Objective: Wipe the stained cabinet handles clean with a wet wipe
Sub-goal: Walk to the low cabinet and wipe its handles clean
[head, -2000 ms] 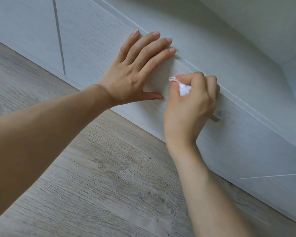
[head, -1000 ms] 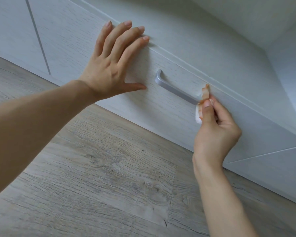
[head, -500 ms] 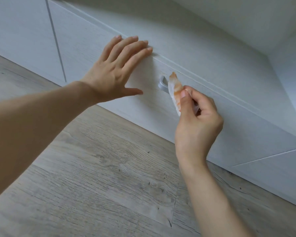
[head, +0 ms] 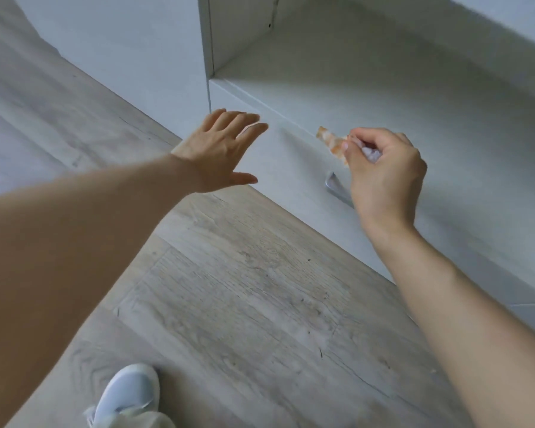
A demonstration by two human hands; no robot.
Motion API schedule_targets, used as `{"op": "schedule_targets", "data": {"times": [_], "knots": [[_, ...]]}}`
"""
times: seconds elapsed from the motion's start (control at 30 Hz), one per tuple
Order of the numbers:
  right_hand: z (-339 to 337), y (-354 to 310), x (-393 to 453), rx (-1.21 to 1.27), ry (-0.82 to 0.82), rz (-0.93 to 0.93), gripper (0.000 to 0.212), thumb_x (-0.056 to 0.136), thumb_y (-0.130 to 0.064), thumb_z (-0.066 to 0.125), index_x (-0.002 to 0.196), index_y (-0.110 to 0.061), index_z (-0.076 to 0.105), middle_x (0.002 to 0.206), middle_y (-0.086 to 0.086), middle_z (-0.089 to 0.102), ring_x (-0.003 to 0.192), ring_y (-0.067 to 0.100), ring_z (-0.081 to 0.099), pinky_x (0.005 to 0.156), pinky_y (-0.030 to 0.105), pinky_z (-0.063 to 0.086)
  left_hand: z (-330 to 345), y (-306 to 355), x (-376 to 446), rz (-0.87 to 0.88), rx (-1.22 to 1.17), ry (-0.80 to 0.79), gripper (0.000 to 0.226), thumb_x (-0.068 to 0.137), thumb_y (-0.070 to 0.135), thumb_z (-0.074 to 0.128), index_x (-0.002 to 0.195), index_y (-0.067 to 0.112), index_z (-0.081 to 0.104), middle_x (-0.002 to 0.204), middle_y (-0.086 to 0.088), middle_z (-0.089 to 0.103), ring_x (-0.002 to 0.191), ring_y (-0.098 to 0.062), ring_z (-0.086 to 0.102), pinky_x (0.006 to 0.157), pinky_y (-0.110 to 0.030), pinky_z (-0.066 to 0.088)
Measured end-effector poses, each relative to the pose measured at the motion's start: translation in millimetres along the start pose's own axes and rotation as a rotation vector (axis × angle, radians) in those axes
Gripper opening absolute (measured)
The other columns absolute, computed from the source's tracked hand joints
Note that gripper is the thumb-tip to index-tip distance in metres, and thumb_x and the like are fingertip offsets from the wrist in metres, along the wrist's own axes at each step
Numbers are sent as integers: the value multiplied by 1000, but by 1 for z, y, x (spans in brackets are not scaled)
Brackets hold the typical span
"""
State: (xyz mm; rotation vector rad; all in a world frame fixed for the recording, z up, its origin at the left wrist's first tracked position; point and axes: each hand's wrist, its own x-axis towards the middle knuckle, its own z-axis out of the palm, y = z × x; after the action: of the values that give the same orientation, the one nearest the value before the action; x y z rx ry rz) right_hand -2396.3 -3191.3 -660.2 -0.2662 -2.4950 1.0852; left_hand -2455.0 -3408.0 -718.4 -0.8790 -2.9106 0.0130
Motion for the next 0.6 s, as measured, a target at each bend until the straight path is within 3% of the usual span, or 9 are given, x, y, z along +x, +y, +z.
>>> {"op": "schedule_targets", "data": {"times": [0.13,0.23,0.33,0.6], "knots": [[-38,-57,9,-27,-89,76,14,86,-12,63,96,-14,71,99,4,63,81,6,52,65,2,33,-72,-14,-26,-72,-15,-161,87,85,61,53,150,13,22,153,-9,27,137,-29,27,115,-40,14],[-68,-121,18,-44,-229,98,15,86,-12,63,99,-13,70,99,4,62,84,10,55,70,11,34,-146,-26,-42,-118,-60,-198,84,86,60,52,150,14,24,152,-8,29,137,-27,28,116,-39,15],[-91,-195,40,-87,-343,73,13,87,-13,62,98,-13,70,98,3,61,87,13,57,65,13,32,-227,-48,-54,-129,-61,-231,81,89,60,50,151,17,22,153,-4,26,139,-22,26,116,-35,11],[-88,-351,101,-157,-427,117,13,89,-12,56,94,-13,68,93,1,54,86,16,53,67,23,33,-376,-152,-58,-127,29,-271,74,94,57,42,152,20,14,155,1,17,142,-17,18,117,-33,4]]}}
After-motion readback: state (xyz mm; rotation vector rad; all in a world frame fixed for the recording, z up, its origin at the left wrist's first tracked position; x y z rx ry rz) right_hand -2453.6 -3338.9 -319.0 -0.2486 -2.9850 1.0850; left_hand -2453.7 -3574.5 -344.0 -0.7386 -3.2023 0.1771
